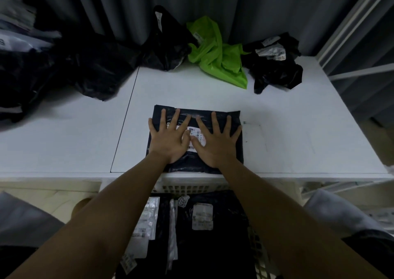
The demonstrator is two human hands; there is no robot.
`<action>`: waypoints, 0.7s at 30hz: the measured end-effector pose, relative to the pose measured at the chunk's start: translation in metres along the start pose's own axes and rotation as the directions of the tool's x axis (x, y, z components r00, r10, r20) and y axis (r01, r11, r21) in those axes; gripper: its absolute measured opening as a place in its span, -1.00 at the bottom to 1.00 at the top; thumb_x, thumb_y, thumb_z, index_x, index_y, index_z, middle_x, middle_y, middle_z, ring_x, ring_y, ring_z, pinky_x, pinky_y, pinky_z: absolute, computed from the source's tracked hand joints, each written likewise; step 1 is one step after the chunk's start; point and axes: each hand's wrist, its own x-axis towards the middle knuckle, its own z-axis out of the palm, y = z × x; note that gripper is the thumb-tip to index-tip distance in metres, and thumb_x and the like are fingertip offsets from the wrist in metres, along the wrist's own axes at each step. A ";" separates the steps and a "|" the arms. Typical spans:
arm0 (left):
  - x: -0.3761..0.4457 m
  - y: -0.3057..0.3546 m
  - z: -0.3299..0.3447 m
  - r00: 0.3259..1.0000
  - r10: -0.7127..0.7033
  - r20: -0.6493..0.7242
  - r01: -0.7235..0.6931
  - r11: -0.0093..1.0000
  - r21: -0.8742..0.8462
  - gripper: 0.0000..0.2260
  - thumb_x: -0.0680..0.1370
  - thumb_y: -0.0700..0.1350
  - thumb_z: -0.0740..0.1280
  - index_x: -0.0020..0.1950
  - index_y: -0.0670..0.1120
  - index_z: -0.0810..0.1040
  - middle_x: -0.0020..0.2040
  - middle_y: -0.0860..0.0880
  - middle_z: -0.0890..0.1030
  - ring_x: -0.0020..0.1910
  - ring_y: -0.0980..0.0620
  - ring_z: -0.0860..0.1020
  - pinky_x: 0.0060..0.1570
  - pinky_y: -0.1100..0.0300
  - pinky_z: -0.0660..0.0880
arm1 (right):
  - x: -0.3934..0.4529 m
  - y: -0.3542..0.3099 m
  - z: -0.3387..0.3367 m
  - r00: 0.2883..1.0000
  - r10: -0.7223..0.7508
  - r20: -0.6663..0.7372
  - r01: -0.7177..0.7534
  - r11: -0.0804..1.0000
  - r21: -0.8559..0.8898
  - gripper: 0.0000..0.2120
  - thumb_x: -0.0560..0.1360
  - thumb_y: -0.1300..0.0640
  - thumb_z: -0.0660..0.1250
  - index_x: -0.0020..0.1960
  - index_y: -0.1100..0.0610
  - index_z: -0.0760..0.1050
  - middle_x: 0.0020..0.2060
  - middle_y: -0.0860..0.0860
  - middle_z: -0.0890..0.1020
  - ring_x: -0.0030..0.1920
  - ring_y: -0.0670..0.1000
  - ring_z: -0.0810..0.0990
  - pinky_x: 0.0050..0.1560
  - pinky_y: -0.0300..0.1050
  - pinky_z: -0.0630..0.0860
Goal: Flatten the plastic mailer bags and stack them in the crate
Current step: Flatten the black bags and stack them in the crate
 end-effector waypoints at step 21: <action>-0.106 -0.020 -0.048 0.905 -0.418 0.083 0.383 0.711 -0.591 -0.78 0.58 -0.21 0.21 0.18 -0.29 0.40 0.15 -0.28 0.48 0.08 -0.26 0.50 -0.04 0.03 0.41 | -0.115 0.031 -0.045 0.964 0.234 -0.125 -0.056 0.640 0.766 -0.60 0.51 0.38 0.17 0.34 0.22 0.31 -0.06 0.10 0.52 -0.03 0.11 0.53 -0.18 -0.19 0.39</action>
